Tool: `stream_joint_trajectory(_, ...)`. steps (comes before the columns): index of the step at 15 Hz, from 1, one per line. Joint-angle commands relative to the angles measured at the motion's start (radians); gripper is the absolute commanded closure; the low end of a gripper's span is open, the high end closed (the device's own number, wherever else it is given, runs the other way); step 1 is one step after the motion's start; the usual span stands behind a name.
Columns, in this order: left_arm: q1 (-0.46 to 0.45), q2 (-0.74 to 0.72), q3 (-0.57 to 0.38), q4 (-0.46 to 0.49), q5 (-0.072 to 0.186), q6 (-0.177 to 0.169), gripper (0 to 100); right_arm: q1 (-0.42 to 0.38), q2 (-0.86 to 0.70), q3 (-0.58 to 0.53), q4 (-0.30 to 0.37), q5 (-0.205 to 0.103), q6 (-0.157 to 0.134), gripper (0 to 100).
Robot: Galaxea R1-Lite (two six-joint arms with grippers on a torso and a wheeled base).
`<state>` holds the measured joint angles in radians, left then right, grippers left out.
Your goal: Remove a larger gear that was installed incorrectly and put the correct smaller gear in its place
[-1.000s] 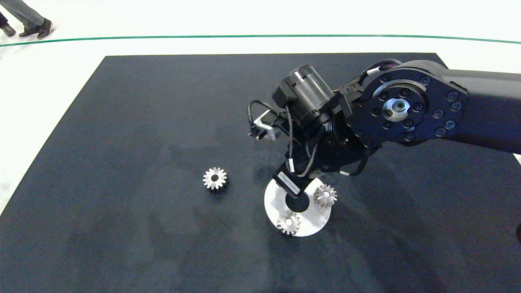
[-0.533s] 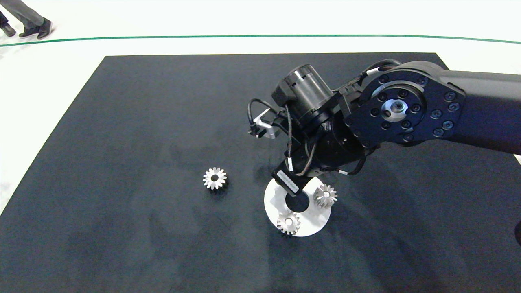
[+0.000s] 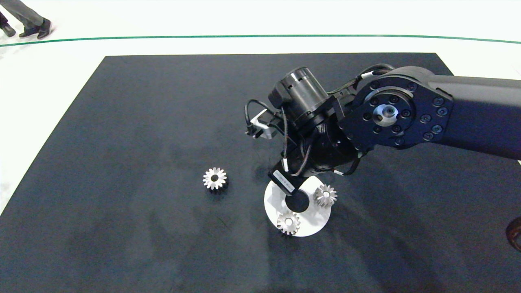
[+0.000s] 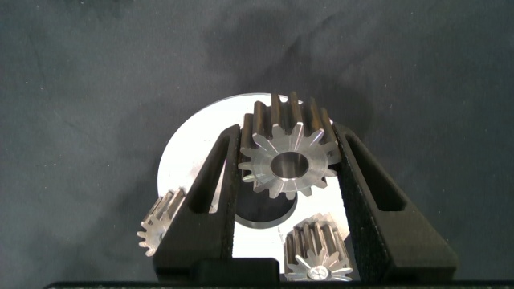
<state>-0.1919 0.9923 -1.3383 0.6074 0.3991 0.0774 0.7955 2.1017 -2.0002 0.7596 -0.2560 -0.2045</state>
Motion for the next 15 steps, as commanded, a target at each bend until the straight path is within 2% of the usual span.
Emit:
stream_joint_trajectory(1, 0.0, 0.0, -0.001, 0.003, 0.003, 0.001, 0, -0.001, 0.006, 0.0, 0.004, -0.002, -0.001, 93)
stream_joint_trajectory(3, 0.0, 0.0, -0.001, 0.003, 0.003, 0.001, 0, 0.001, 0.006, 0.0, 0.004, -0.003, -0.001, 93)
stream_joint_trajectory(5, 0.0, 0.0, -0.001, 0.003, 0.003, 0.001, 0, 0.002, 0.009, 0.0, 0.004, -0.022, -0.001, 93)
stream_joint_trajectory(15, 0.0, 0.0, -0.001, 0.003, 0.003, 0.001, 0, 0.01, 0.001, 0.0, 0.006, -0.034, -0.001, 93)
